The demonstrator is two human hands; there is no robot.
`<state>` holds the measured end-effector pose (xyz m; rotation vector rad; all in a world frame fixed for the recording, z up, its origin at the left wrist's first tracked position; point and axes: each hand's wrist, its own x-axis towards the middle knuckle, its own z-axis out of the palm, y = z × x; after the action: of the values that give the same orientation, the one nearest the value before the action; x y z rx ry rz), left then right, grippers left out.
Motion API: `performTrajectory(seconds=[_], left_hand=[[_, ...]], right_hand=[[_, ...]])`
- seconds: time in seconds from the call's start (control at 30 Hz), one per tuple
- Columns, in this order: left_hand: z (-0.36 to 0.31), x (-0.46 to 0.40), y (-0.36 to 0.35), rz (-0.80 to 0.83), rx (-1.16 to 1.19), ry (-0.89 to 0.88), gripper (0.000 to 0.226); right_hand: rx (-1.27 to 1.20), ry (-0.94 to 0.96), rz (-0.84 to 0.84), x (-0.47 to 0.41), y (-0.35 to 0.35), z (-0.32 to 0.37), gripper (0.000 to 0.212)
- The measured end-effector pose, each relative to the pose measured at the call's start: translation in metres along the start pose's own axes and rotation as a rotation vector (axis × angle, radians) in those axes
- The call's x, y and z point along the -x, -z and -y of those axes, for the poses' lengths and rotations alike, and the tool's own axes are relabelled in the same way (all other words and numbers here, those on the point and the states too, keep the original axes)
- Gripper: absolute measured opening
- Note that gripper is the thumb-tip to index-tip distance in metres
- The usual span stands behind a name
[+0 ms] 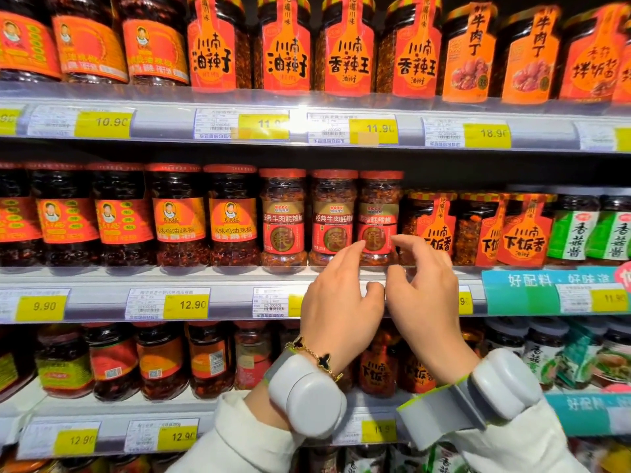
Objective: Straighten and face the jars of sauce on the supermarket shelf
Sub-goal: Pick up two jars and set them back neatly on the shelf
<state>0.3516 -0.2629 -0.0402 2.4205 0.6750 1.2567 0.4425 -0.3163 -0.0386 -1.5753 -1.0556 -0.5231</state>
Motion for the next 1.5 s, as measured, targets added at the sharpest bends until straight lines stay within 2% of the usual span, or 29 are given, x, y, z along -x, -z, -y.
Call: performTrajectory(seconds=[0.3, 0.43, 0.53, 0.67, 0.83, 0.97, 1.07, 1.33, 1.5], left_hand=[[-0.001, -0.014, -0.012, 0.065, 0.013, 0.032, 0.063], [-0.004, -0.02, -0.015, 0.084, 0.016, 0.06, 0.062], [-0.006, -0.021, -0.017, 0.084, 0.008, 0.07, 0.064], [-0.01, -0.027, -0.016, 0.061, 0.019, 0.059, 0.071], [-0.012, -0.027, -0.014, 0.049, 0.04, 0.024, 0.072], [-0.012, -0.028, -0.014, 0.032, 0.061, 0.007, 0.065], [-0.013, -0.028, -0.014, 0.007, 0.063, 0.002, 0.065], [-0.02, -0.026, -0.014, -0.079, -0.062, 0.08, 0.083], [-0.022, -0.028, -0.013, -0.144, -0.052, 0.015, 0.072]], right_hand=[[0.031, -0.068, 0.115, -0.005, 0.004, -0.014, 0.042], [0.016, -0.048, 0.101, -0.013, 0.008, -0.012, 0.041], [0.064, 0.02, 0.05, -0.024, 0.01, -0.007, 0.042], [0.165, 0.2, -0.013, -0.047, 0.012, 0.005, 0.049], [0.324, 0.271, 0.088, -0.069, 0.004, 0.011, 0.062], [0.384, 0.298, 0.11, -0.075, -0.001, 0.01, 0.059], [0.345, 0.311, 0.091, -0.075, 0.0, 0.01, 0.058], [0.154, 0.395, -0.046, -0.059, 0.016, 0.013, 0.049], [0.069, 0.429, -0.132, -0.046, 0.021, 0.014, 0.037]])
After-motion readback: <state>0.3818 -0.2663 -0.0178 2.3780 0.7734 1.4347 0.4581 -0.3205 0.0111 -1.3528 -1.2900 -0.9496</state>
